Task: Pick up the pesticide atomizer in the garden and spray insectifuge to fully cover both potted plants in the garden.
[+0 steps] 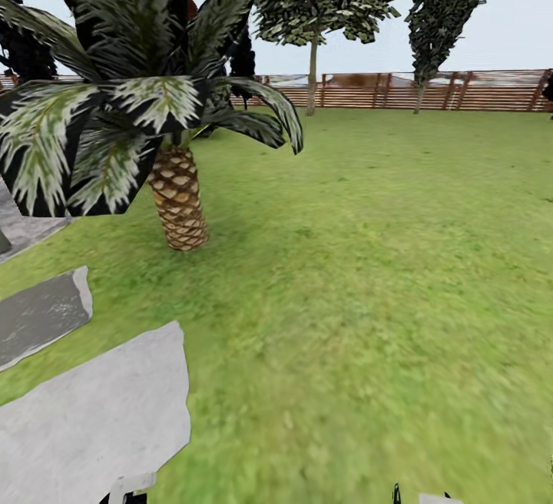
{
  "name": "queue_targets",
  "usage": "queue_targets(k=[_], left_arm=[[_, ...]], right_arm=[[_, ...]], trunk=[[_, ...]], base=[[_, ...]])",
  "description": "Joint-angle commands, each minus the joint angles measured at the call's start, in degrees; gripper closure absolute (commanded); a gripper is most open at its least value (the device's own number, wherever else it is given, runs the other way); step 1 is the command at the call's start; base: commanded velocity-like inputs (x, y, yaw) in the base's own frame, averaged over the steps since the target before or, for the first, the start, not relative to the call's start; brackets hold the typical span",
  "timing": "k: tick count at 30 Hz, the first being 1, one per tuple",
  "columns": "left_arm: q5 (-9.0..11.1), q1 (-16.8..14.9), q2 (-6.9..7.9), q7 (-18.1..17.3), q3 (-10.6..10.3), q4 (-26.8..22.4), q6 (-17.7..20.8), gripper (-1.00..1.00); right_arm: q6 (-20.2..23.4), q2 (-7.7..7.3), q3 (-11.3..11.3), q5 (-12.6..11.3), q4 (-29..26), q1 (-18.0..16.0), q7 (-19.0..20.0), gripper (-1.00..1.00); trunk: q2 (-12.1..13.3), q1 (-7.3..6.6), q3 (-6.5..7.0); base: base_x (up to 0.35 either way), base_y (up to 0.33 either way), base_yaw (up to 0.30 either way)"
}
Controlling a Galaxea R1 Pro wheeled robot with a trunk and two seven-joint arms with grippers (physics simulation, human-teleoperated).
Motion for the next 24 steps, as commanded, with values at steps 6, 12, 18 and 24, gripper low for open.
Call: queue_targets(k=[6, 12, 18, 24], left_arm=[[-0.7, 0.0, 0.01, 0.3, 0.3, 0.1, -0.3, 1.00], [-0.7, 0.0, 0.01, 0.3, 0.3, 0.1, -0.3, 1.00], [-0.7, 0.0, 0.01, 0.3, 0.3, 0.1, -0.3, 1.00], [-0.7, 0.0, 0.01, 0.3, 0.3, 0.1, -0.3, 1.00]], right_arm=[[-0.1, 0.01, -0.4, 0.6, 0.1, 0.0, -0.2, -1.00], [-0.1, 0.01, -0.4, 0.6, 0.1, 0.0, -0.2, -1.00], [-0.1, 0.01, -0.4, 0.6, 0.1, 0.0, -0.2, -1.00], [-0.1, 0.09, -0.4, 0.6, 0.1, 0.0, -0.2, -1.00]], trunk=[[0.0, 0.02, 0.30], [0.0, 0.02, 0.68], [0.0, 0.02, 1.06], [0.0, 0.02, 1.46]], base=[[0.288, -0.149, -0.257], [0.288, -0.165, -0.247], [0.288, -0.176, -0.244], [0.288, -0.191, -0.235]])
